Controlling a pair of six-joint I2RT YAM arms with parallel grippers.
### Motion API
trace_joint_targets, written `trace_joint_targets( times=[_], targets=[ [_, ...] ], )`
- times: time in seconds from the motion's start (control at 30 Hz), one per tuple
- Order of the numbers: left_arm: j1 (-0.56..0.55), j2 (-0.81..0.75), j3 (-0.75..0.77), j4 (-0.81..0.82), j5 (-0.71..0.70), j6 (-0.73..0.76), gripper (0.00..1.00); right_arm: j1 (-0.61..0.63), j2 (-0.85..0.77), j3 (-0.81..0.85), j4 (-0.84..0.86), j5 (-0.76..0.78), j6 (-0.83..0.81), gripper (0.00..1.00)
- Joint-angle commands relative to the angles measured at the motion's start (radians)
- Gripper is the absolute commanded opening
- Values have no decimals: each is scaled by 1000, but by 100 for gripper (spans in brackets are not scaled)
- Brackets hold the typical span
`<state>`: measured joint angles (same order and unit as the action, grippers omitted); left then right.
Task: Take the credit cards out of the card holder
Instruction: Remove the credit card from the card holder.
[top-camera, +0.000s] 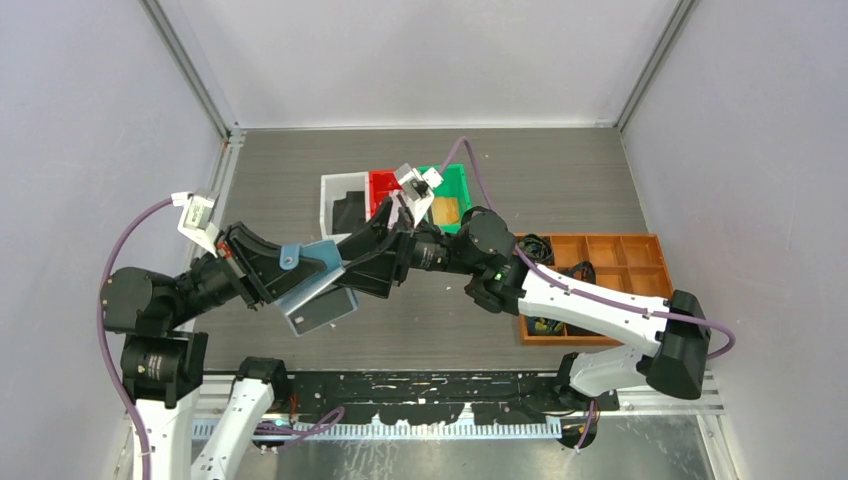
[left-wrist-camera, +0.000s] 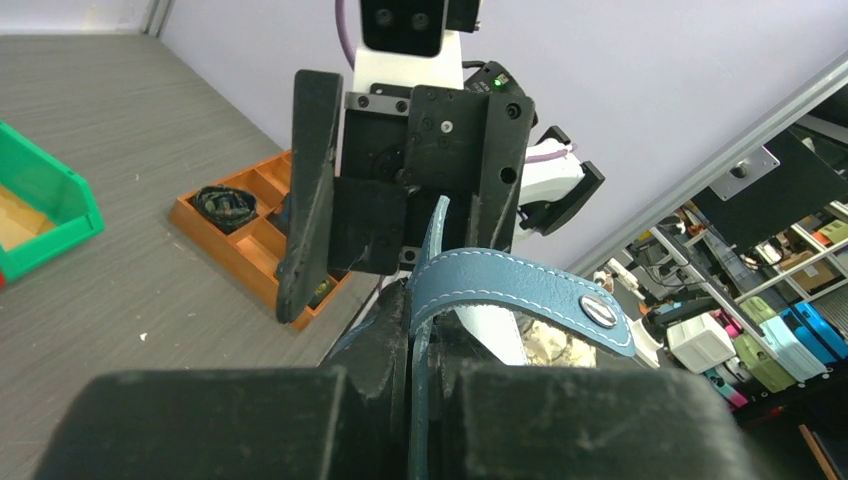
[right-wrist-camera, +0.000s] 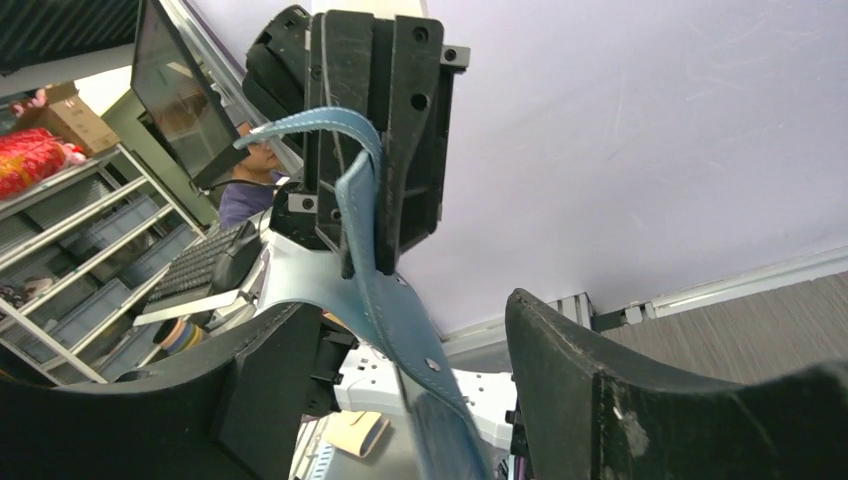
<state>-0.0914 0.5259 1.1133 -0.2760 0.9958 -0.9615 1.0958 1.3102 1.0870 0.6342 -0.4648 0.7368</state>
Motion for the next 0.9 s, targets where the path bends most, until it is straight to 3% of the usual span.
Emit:
trace_joint_targets(
  times=[0.0,0.2,0.37,0.43,0.5,0.53,0.6,0.67,0.87],
  targets=[
    [2,-11,5,29,5,-5,0,13,-7,54,72,12,-15,71],
    [1,-15,-2,25,6,-6,0,27,15,73,67,2,0,52],
    [1,-20,-6,20,-17,0,1,28,19,76,72,3,25,27],
    [1,-20,4,-8,-71,33,16,27,10,79,54,8,28,16],
    [2,-22,26,-45,-149,103,43,29,-9,75,25,21,18,7],
    [2,-24,36,-58,-194,141,51,28,-23,70,8,40,14,4],
    [1,-27,72,-131,-286,202,61,27,-53,42,-25,94,2,1],
    [1,-23,100,-182,-303,242,65,22,-83,12,-34,142,-7,1],
    [1,-6,98,-191,-42,227,55,-37,-111,23,-95,178,77,1]
  ],
)
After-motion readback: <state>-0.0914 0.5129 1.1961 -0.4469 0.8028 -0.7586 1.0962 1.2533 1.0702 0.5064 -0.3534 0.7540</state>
